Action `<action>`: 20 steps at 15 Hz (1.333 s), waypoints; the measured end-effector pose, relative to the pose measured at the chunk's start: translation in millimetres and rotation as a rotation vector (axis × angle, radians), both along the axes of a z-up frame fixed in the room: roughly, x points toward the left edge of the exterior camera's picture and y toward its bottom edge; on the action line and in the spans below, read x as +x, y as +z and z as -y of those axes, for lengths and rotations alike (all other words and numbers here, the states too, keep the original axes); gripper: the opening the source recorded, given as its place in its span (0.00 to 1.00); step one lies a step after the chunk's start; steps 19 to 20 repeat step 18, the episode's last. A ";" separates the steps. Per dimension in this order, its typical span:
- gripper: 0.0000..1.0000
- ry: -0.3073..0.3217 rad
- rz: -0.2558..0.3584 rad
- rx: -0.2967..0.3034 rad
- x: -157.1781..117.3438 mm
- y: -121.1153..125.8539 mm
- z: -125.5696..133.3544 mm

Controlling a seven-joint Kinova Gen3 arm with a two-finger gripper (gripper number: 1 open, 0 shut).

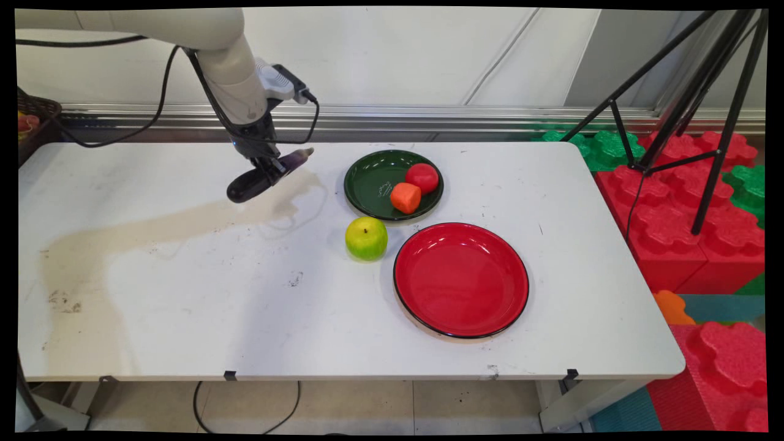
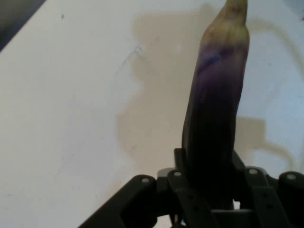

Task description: Place the picked object on the table

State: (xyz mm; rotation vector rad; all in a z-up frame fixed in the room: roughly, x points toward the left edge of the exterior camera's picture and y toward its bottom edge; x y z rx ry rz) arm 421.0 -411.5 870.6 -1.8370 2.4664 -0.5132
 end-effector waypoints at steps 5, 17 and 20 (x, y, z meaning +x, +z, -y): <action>0.00 0.037 0.000 0.032 12.3 -22.2 7.4; 1.00 0.050 -0.029 0.076 20.5 -57.0 9.3; 1.00 0.048 -0.029 0.072 20.8 -57.3 9.0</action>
